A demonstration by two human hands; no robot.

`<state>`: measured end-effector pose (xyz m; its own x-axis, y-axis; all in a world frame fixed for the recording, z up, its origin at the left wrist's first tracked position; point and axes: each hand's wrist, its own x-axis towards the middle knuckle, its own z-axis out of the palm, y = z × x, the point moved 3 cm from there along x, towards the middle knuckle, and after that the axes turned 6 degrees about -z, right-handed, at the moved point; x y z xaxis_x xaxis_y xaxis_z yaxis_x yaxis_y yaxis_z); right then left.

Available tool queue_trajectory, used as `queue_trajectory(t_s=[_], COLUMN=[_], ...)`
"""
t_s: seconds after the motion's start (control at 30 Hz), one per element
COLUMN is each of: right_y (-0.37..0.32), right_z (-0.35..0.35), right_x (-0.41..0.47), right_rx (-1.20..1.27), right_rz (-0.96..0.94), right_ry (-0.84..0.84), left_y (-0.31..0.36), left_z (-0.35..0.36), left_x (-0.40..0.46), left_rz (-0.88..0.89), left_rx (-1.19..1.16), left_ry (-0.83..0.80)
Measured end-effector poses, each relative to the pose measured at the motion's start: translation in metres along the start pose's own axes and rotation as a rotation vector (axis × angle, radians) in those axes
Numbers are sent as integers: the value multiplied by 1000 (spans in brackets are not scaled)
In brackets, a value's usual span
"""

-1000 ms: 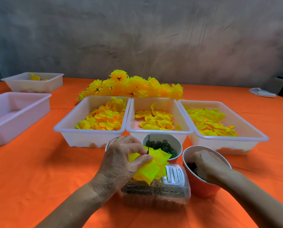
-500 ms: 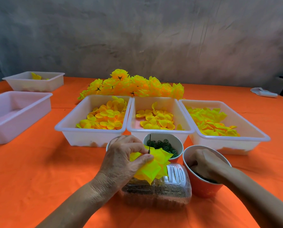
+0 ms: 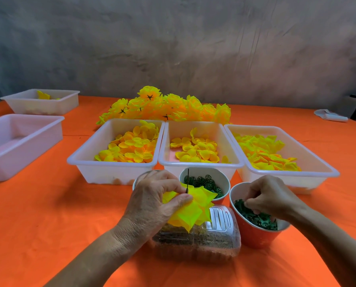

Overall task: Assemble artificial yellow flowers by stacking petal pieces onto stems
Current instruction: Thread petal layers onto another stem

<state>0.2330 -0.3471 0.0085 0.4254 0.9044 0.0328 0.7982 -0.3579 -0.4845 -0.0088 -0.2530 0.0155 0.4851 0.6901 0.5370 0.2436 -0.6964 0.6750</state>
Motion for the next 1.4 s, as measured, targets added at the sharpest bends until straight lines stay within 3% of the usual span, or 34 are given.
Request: queue_trajectory(t_s=[0.23, 0.4, 0.77, 0.9, 1.17, 1.4], right_y=[12, 11, -3, -24, -104, -131], right_z=[-5, -7, -12, -23, -10, 13], right_x=[-9, -12, -17, -23, -33, -24], right_rx=[464, 728, 888, 977, 1040, 1003], right_rz=[114, 144, 135, 24, -289, -345], right_ry=[152, 104, 178, 247, 211, 283], left_y=[2, 3, 4, 5, 6, 8], left_z=[0, -1, -2, -2, -3, -3], left_x=[0, 0, -1, -1, -1, 0], left_rz=[-2, -1, -15, -14, -50, -54], left_rx=[17, 8, 21, 11, -5, 24], left_ry=[-4, -1, -12, -17, -36, -51])
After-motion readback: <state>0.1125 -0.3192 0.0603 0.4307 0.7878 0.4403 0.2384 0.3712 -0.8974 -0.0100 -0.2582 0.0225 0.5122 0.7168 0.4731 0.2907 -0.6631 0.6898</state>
